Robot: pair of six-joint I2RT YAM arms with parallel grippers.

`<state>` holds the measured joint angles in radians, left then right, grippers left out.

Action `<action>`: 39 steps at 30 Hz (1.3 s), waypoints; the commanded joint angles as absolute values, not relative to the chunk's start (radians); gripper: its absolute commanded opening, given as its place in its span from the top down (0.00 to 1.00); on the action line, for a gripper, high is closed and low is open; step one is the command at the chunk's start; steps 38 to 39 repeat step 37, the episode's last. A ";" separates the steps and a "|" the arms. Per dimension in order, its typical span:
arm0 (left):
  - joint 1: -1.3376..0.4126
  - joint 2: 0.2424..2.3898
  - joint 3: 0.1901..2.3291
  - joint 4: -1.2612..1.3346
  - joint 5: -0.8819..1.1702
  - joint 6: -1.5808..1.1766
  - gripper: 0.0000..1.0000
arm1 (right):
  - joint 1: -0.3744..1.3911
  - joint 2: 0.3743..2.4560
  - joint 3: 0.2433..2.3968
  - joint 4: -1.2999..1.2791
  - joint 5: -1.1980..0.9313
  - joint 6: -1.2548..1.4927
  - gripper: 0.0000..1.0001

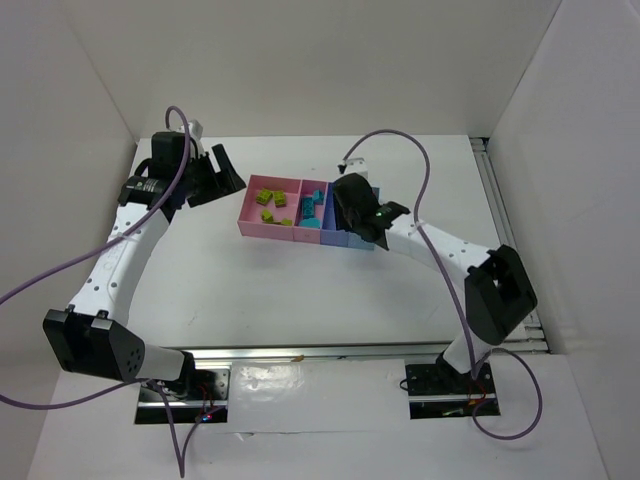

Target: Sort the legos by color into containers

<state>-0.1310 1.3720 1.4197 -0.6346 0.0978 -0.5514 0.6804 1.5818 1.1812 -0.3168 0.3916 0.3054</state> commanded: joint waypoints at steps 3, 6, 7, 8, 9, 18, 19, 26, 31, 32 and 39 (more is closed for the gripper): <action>-0.124 1.342 1.437 -0.611 0.106 -0.545 0.14 | 0.646 1.701 1.293 -0.312 0.416 0.276 0.65; -0.124 1.342 1.428 -0.611 0.106 -0.545 0.14 | 0.623 1.753 1.327 -0.273 0.394 0.288 0.56; -0.124 1.342 1.419 -0.611 0.106 -0.545 0.14 | 0.609 1.770 1.350 -0.273 0.378 0.288 0.51; -0.124 1.342 1.419 -0.611 0.115 -0.545 0.14 | 0.600 1.796 1.364 -0.273 0.377 0.298 0.46; -0.124 1.342 1.419 -0.611 0.115 -0.545 0.14 | 0.600 1.805 1.379 -0.273 0.364 0.298 0.36; -0.124 1.342 1.419 -0.620 0.115 -0.545 0.14 | 0.600 1.672 1.336 -0.275 0.463 0.308 0.12; -0.124 1.342 1.419 -0.620 0.115 -0.545 0.14 | 0.600 1.651 1.321 -0.285 0.475 0.319 0.12; -0.124 1.342 1.419 -0.620 0.124 -0.535 0.14 | 0.526 1.499 1.217 -0.446 0.679 0.527 0.00; -0.124 1.333 1.410 -0.620 0.115 -0.526 0.14 | 0.517 1.431 1.155 -0.557 0.888 0.649 0.00; -0.124 1.333 1.410 -0.620 0.115 -0.526 0.14 | 0.508 1.431 1.155 -0.608 0.888 0.663 0.00; -0.124 1.342 1.420 -0.620 0.060 -0.503 0.14 | 0.499 1.422 1.158 -0.689 0.887 0.693 0.00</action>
